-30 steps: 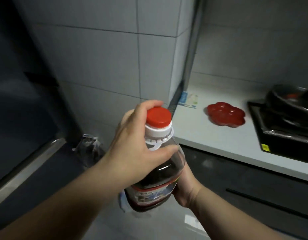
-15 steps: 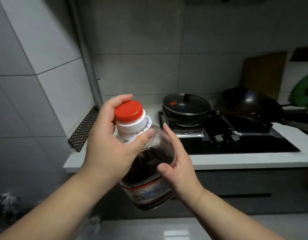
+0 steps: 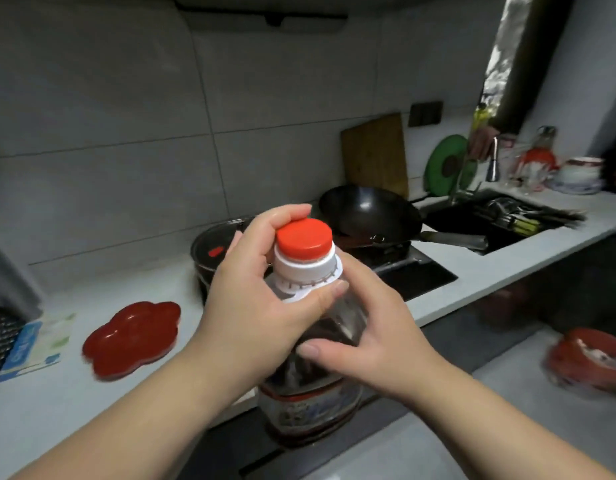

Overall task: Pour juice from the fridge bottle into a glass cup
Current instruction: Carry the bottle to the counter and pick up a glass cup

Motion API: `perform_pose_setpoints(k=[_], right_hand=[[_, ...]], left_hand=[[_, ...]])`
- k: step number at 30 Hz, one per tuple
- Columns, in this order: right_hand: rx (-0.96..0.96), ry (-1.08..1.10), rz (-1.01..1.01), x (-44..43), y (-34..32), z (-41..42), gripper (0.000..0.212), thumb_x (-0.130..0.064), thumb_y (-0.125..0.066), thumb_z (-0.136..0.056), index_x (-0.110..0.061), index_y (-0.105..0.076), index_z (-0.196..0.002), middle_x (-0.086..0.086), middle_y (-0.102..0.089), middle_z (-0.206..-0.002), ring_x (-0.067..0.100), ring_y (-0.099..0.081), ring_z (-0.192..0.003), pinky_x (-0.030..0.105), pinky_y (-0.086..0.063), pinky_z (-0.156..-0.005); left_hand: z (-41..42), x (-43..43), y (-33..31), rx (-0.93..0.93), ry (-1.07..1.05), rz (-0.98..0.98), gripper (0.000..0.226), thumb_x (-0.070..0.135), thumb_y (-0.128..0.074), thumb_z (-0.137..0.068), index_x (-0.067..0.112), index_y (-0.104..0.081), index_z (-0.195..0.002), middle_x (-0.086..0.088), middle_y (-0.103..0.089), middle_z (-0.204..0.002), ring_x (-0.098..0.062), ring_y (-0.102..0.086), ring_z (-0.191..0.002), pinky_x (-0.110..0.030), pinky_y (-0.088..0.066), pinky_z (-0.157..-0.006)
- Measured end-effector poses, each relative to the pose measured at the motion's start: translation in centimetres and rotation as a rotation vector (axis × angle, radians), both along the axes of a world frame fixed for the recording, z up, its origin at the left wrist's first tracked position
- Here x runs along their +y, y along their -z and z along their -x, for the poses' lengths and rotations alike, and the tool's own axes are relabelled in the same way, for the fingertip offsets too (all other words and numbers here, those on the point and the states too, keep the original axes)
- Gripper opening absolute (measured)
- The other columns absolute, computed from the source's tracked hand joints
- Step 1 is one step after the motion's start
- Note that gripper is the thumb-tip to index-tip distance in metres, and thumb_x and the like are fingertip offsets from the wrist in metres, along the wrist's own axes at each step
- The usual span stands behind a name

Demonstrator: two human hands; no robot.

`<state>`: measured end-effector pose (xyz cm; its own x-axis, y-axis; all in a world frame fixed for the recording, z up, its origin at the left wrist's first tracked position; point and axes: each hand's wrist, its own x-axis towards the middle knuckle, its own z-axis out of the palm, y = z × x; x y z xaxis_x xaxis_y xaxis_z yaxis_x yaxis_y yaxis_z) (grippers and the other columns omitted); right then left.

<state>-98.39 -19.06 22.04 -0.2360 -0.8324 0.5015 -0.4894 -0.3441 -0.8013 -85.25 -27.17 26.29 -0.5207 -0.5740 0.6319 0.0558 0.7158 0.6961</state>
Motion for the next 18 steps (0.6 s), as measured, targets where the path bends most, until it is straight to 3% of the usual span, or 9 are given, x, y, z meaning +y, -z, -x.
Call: perform_pose_setpoints(k=[3,6,11,14,18], right_hand=[[0.080,0.072,-0.061,1.4,-2.1,3.2,0.072,-0.038,-0.082,-0.072,-0.032,-0.048,-0.135,-0.006,-0.060,-0.129,0.018,-0.055,-0.124,0.048,-0.046,-0.099],[0.152,0.174,-0.108,3.4,-3.2,6.9,0.068,-0.038,-0.082,-0.072,-0.035,-0.048,-0.132,-0.013,-0.061,-0.125,0.012,-0.057,-0.119,0.042,-0.049,-0.096],[0.209,0.322,-0.128,7.0,-3.8,13.4,0.059,-0.031,-0.078,-0.071,-0.038,-0.052,-0.123,-0.020,-0.063,-0.115,0.006,-0.060,-0.110,0.037,-0.051,-0.091],[0.247,0.388,-0.132,9.2,-3.3,17.9,0.054,-0.033,-0.074,-0.069,-0.039,-0.053,-0.118,-0.022,-0.063,-0.111,0.006,-0.061,-0.106,0.052,-0.044,-0.099],[0.264,0.425,-0.127,12.3,-2.6,25.6,0.050,-0.034,-0.069,-0.069,-0.040,-0.054,-0.117,-0.022,-0.062,-0.110,0.005,-0.058,-0.107,0.061,-0.036,-0.103]], left_hand=[[4.3,-0.1,-0.3,0.012,0.082,-0.036,0.067,0.029,-0.083,-0.063,0.042,-0.053,-0.121,0.012,-0.064,-0.112,-0.016,-0.061,-0.108,-0.040,-0.050,-0.093],[8.8,0.5,-0.8,0.013,0.187,-0.048,0.066,0.028,-0.083,-0.062,0.040,-0.053,-0.121,0.012,-0.064,-0.112,-0.009,-0.063,-0.105,-0.032,-0.052,-0.090],[17.4,3.1,-1.0,-0.017,0.292,-0.016,0.064,0.033,-0.082,-0.062,0.046,-0.052,-0.118,0.015,-0.064,-0.108,-0.014,-0.062,-0.105,-0.040,-0.051,-0.091],[22.8,5.2,-0.7,-0.038,0.326,0.000,0.066,0.040,-0.081,-0.061,0.045,-0.051,-0.120,0.017,-0.063,-0.110,-0.010,-0.060,-0.107,-0.041,-0.049,-0.095],[31.1,8.6,-0.3,-0.056,0.329,0.049,0.064,0.053,-0.072,-0.063,0.048,-0.047,-0.122,0.032,-0.057,-0.115,-0.001,-0.057,-0.109,-0.057,-0.033,-0.107]])
